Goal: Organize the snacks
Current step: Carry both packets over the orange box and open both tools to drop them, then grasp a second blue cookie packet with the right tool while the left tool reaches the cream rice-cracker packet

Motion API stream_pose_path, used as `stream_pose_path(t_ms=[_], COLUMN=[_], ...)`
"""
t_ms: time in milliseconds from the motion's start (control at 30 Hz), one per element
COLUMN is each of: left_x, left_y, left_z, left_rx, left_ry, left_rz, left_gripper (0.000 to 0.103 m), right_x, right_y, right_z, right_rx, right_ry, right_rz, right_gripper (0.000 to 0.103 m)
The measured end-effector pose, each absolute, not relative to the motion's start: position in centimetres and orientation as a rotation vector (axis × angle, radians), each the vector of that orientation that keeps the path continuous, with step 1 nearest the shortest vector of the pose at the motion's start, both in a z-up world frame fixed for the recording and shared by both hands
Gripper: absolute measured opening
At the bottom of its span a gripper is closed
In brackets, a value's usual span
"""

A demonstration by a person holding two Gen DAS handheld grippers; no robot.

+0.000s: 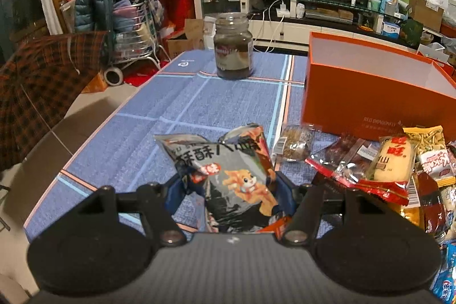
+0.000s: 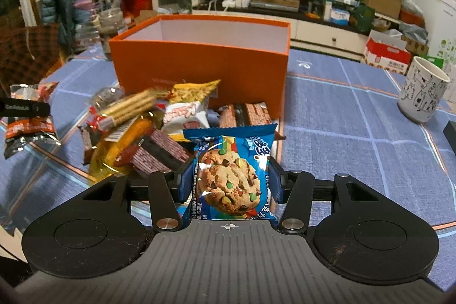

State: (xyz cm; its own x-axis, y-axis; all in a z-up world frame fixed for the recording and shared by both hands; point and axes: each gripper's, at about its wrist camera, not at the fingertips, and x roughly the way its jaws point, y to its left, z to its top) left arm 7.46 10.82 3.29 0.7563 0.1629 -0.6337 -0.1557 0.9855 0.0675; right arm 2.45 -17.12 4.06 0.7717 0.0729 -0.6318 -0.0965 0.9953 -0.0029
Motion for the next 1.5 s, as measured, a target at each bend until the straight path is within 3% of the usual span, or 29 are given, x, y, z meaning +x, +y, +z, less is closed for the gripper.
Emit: stream_pose_path(t_ms=[267,533,800,900,933,1100,1300,1500], left_x=[6.7,9.4,22.5,24.3,23.7,17.2,9.3,7.6], left_y=[10.6,7.9,2.0,1.8,2.2,5.4,9.3,10.9], left_z=[5.2,11.0,12.8,12.5,12.6,12.3,8.2,6.2], left_rx=[-0.021,-0.052,-0.037,-0.057,-0.074,-0.067,-0.135,-0.122], left_ry=[0.654,0.538,0.563,0.607,0.593,0.526,0.545,0.556], left_rz=[0.119,-0.017,-0.065,-0.084,-0.101,-0.163,-0.136,-0.108], left_gripper=[0.063,0.063,0.063,0.068,0.074,0.078,0.078,0.081], right_x=[2.4,3.6,16.7,20.7,20.9,14.2,0.9,-6.1], right_y=[-16.5,-16.1,-17.5,-17.6,-17.9,-19.5,-20.4,-16.2], right_z=[4.5,8.9,12.5,12.7,12.8,13.0,7.5,2.9], right_rx=[-0.03,-0.023,0.014,0.019,0.033,0.064,0.24,0.278], right_ry=[0.671,0.56,0.53,0.586,0.589,0.528,0.636,0.69], right_rz=[0.116,0.173,0.114,0.106,0.097,0.077,0.0,-0.097], right_gripper=[0.039,0.039,0.039,0.042,0.043,0.068,0.071,0.071])
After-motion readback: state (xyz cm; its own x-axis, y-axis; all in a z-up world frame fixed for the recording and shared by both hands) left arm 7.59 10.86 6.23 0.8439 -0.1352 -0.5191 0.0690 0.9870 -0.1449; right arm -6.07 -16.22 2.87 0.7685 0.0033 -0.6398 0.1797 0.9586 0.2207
